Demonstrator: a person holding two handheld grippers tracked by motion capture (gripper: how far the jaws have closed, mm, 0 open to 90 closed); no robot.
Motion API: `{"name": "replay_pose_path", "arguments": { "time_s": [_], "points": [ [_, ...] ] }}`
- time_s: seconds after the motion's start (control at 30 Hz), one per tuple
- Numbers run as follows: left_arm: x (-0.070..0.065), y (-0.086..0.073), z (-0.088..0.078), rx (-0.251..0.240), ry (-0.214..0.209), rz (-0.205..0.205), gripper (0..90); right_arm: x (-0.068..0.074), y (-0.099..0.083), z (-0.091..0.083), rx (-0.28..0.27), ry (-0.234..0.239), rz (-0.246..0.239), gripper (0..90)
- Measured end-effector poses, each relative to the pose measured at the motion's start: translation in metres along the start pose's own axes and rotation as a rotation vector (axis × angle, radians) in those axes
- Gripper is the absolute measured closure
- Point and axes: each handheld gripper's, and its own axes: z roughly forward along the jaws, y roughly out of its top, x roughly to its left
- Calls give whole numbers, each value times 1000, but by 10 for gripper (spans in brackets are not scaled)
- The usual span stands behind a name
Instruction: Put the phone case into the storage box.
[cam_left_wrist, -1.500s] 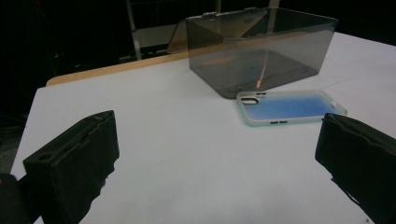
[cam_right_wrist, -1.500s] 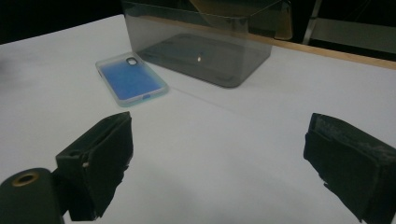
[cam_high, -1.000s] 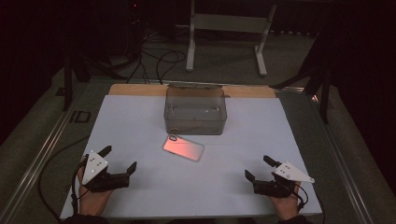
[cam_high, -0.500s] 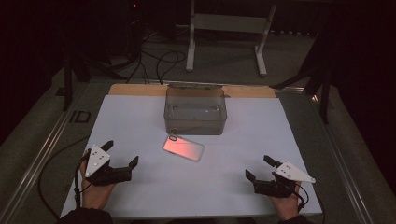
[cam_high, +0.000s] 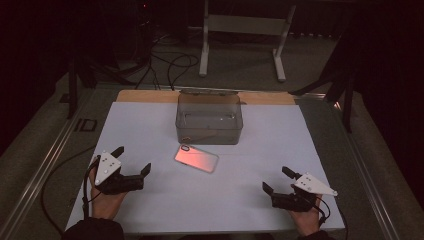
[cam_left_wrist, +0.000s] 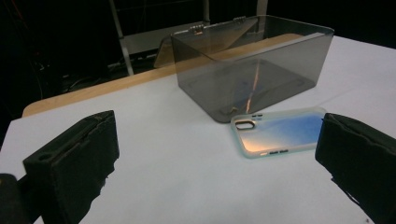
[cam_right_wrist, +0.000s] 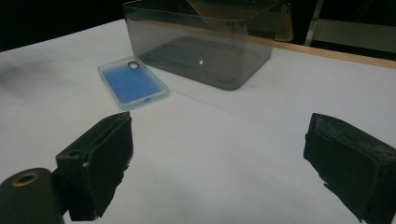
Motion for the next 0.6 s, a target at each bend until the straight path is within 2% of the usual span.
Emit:
{"name": "replay_pose_path", "arguments": {
  "time_s": [0.6],
  "points": [
    [-1, 15, 20, 15, -11, 23, 5, 0, 0, 0, 2, 5, -4, 81]
  ]
}}
